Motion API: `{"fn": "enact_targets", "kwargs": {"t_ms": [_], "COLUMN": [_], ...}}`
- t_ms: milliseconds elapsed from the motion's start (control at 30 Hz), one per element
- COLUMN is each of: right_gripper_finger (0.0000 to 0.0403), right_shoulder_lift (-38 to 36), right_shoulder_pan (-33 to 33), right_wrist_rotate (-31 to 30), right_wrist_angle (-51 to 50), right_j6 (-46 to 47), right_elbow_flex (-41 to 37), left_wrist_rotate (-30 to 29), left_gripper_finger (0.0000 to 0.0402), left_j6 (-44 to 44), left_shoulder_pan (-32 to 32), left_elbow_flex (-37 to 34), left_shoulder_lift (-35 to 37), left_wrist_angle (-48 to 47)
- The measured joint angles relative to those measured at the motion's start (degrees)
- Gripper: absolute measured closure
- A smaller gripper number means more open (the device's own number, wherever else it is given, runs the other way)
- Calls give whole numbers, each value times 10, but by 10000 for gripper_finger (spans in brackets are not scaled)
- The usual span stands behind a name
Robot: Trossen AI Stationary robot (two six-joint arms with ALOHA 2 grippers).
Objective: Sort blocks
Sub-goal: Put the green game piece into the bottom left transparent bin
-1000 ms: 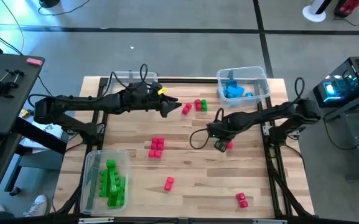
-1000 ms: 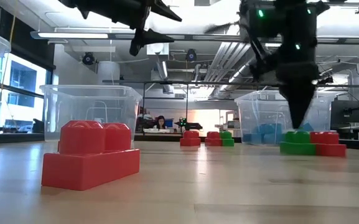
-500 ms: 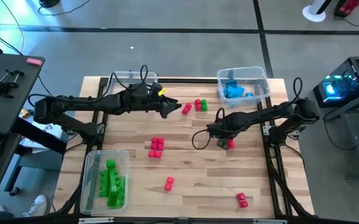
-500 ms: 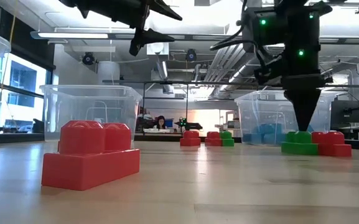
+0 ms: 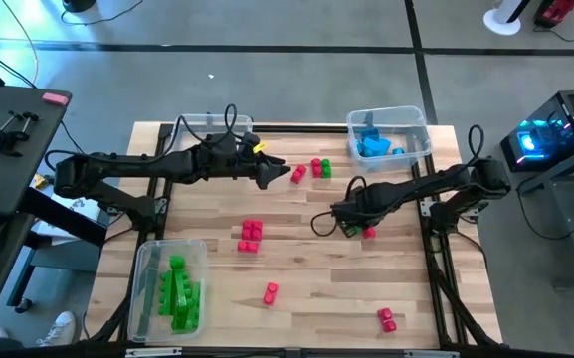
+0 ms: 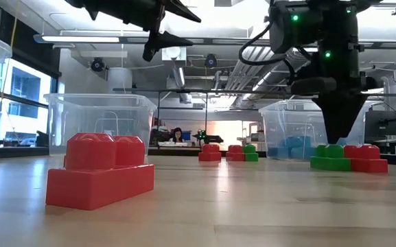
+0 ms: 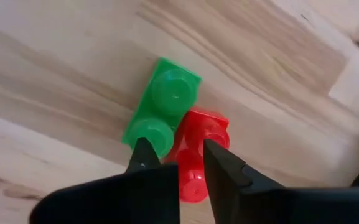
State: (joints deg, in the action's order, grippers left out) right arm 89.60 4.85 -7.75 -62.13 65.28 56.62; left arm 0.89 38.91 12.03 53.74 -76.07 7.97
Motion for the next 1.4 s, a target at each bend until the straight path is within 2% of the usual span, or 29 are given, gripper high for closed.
{"fn": "enact_targets", "kwargs": {"t_ms": [167, 300, 467, 700, 933, 1133, 1400], "right_gripper_finger": [330, 287, 261, 258, 258, 258, 267], "right_shoulder_lift": [0, 0, 0, 1, 1, 1, 1], "right_shoulder_pan": [10, -1, -12, -41, -58, -65, -68], "right_wrist_rotate": [-2, -6, -11, -29, 23, 9, 10], "right_wrist_angle": [0, 10, 56, 63, 163, 169, 205], "right_j6": [82, 153, 184, 212, 205, 202, 134], "right_elbow_flex": [0, 0, 0, -24, -67, -91, -107], "left_wrist_rotate": [1, 24, 57, 78, 78, 78, 78], "left_gripper_finger": [173, 173, 173, 173, 173, 173, 173], "left_j6": [-18, -21, -36, -36, -36, -36, -10], "left_shoulder_pan": [13, 29, 47, 64, 67, 67, 67], "left_elbow_flex": [0, 0, 0, 0, 0, 0, 0], "left_shoulder_lift": [0, 0, 0, 0, 0, 0, 0], "left_wrist_angle": [0, 0, -4, -8, -11, -12, -8]}}
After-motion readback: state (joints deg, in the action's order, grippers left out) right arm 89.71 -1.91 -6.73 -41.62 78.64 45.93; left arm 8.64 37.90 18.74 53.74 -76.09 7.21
